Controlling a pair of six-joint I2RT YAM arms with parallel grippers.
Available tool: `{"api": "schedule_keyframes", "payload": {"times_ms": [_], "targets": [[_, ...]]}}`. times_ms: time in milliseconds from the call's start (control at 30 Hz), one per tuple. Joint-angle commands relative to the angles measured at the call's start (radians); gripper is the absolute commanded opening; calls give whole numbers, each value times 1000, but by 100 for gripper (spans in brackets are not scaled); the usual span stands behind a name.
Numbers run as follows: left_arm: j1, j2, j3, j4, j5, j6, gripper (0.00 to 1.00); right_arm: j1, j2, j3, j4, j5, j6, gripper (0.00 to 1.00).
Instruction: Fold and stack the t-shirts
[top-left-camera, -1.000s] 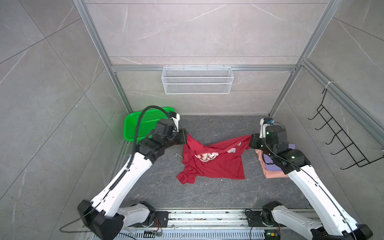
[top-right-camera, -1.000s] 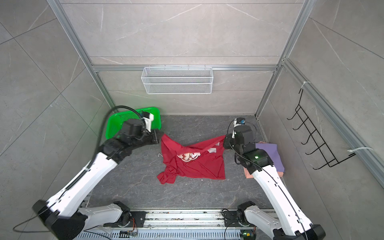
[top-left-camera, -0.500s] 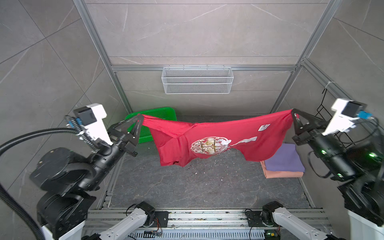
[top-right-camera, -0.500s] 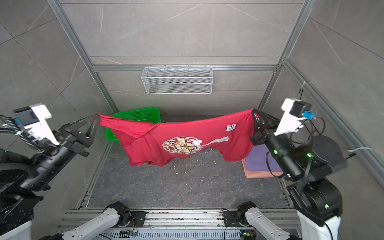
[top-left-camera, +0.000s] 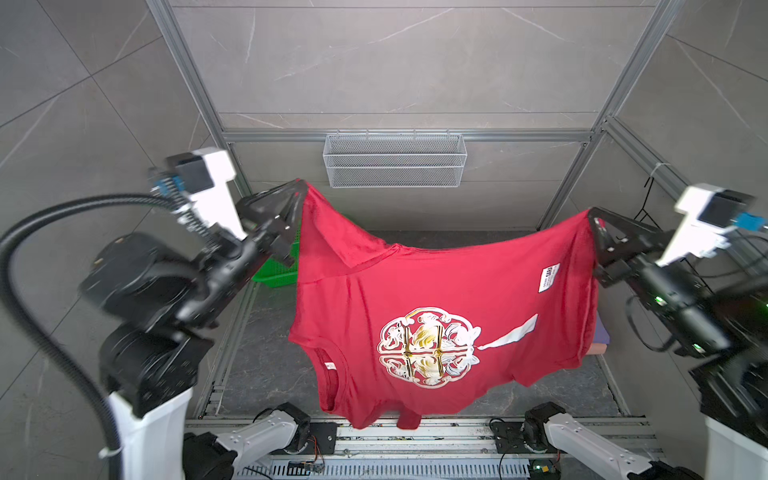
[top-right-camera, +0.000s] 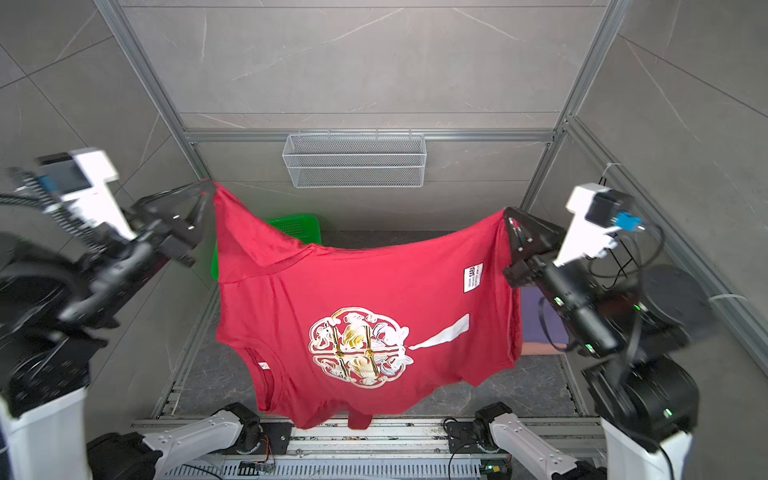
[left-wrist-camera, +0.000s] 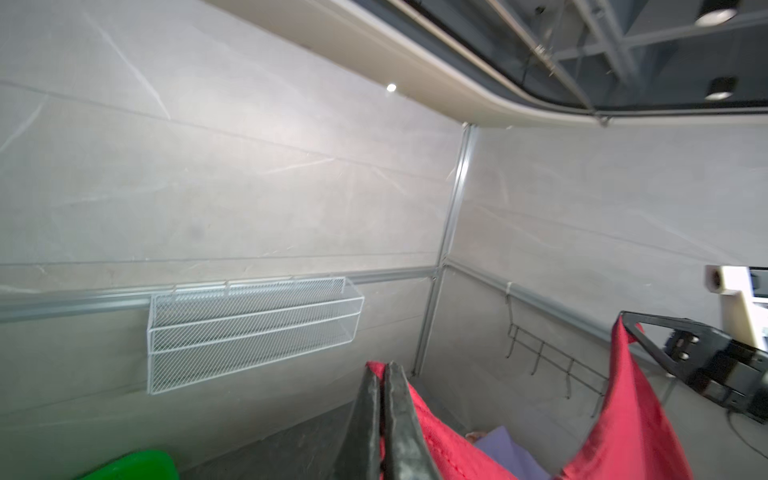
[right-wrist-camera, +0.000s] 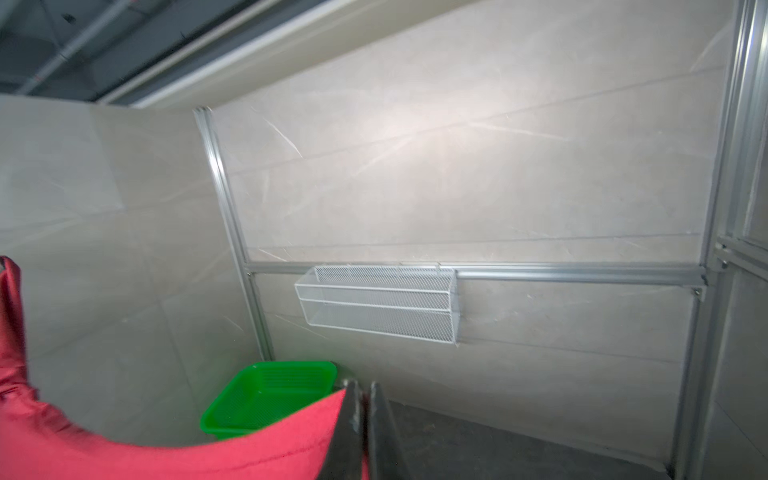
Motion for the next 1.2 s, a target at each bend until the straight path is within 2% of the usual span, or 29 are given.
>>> {"api": "schedule_keyframes", "payload": {"times_ms": [0,133,233,333,467,633,800,1033,1167], "targets": [[1,142,-32,32,-87,49,0,-4,97,-109,26,109,-49,0],[29,310,-79,48,-85,28,0,-4,228,-258,83,176,-55,0],[77,455,-132,93,-7,-31,0,-5,374,-368,153,215,-45,0],[120,643,-131,127,60,-81,0,-20,574,-404,196,273,-28,0],[133,943,24,88,81,-89,0,-67,859,-330,193,271,9,0],[138,1208,228,52,82,-101,0,-90,1079,-193,158,242,30,0],[165,1310,274,111,76,-162,0,-113,1198,-75,129,229,48,0],[214,1345,262,222,100,-256,0,-144,1286,28,117,214,73,0],[249,1354,252,324,27,-352,0,-172,1323,85,102,191,110,0]]}}
